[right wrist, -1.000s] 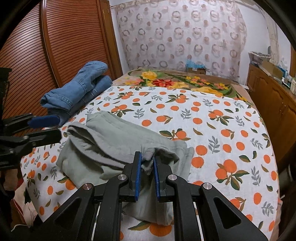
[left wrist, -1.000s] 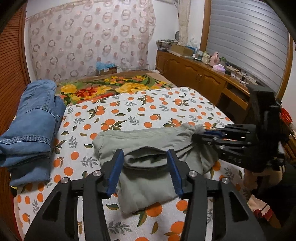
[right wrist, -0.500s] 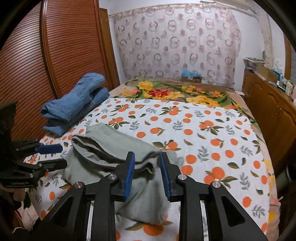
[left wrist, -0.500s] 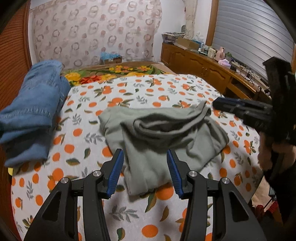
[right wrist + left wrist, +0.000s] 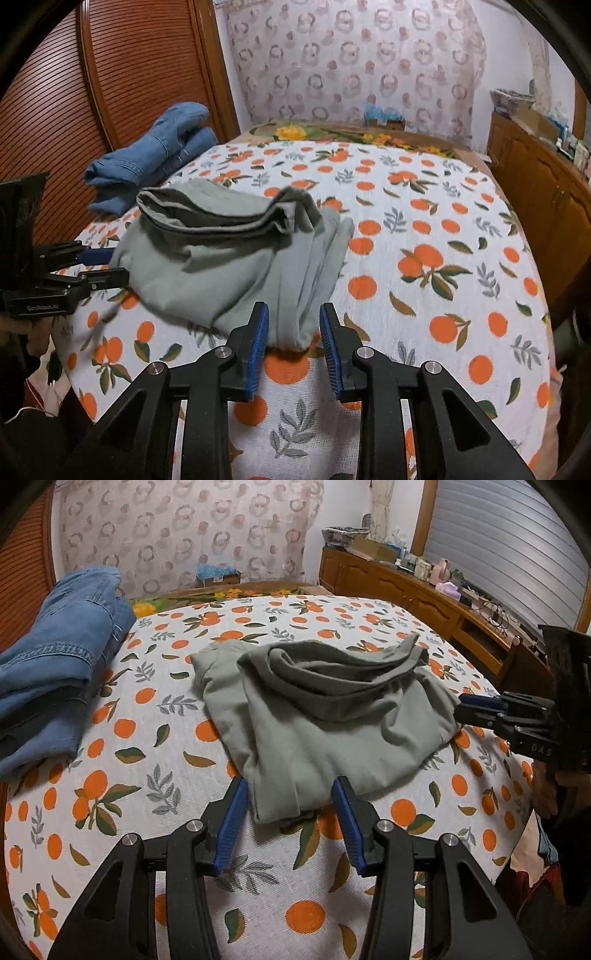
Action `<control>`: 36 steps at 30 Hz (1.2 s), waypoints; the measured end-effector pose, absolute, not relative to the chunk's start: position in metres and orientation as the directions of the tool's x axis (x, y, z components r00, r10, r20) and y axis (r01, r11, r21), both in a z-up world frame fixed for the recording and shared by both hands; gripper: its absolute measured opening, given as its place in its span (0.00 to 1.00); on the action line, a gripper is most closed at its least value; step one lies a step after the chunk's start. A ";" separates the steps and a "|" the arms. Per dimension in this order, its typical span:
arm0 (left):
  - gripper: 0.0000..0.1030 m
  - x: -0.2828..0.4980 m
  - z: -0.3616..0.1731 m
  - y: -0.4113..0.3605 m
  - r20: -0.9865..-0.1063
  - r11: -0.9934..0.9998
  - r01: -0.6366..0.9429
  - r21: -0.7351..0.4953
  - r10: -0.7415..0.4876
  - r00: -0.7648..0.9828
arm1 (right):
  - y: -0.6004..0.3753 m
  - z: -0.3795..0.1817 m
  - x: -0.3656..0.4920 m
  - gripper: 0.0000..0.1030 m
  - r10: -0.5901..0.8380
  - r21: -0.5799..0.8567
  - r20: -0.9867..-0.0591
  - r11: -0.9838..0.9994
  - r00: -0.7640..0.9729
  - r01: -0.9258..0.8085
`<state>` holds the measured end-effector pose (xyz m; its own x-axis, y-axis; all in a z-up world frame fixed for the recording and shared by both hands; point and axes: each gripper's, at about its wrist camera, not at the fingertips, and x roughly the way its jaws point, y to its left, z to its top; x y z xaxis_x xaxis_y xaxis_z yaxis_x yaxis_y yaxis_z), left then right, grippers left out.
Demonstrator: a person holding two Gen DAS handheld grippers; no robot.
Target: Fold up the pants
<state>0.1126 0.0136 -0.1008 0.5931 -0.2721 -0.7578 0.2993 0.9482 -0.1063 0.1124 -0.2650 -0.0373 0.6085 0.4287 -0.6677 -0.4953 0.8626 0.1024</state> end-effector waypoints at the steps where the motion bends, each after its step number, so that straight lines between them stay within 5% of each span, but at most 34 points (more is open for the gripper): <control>1: 0.48 0.113 -0.101 0.013 -0.758 0.948 0.300 -0.104 -0.271 0.593 | -0.265 -0.038 0.115 0.28 0.431 0.107 -0.671 0.862 0.603 -0.496; 8: 0.46 0.120 -0.103 0.011 -0.768 0.956 0.280 -0.084 -0.241 0.593 | -0.257 -0.042 0.124 0.28 0.424 0.096 -0.697 0.855 0.579 -0.510; 12: 0.38 0.121 -0.105 0.011 -0.766 0.956 0.281 -0.089 -0.246 0.593 | -0.257 -0.041 0.123 0.06 0.438 0.096 -0.695 0.842 0.570 -0.530; 14: 0.37 0.120 -0.105 0.010 -0.766 0.956 0.284 -0.078 -0.240 0.597 | -0.261 -0.036 0.121 0.04 0.427 0.077 -0.677 0.851 0.599 -0.520; 20: 0.35 0.121 -0.105 0.012 -0.764 0.956 0.281 -0.088 -0.246 0.597 | -0.277 -0.026 0.118 0.03 0.401 0.071 -0.641 0.880 0.654 -0.470; 27: 0.13 0.116 -0.095 0.016 -0.730 0.952 0.281 -0.123 -0.279 0.624 | -0.270 -0.035 0.119 0.03 0.411 0.077 -0.656 0.871 0.633 -0.485; 36: 0.13 0.097 -0.080 0.021 -0.709 0.946 0.296 -0.131 -0.298 0.639 | -0.280 -0.027 0.104 0.03 0.458 0.110 -0.642 0.848 0.615 -0.518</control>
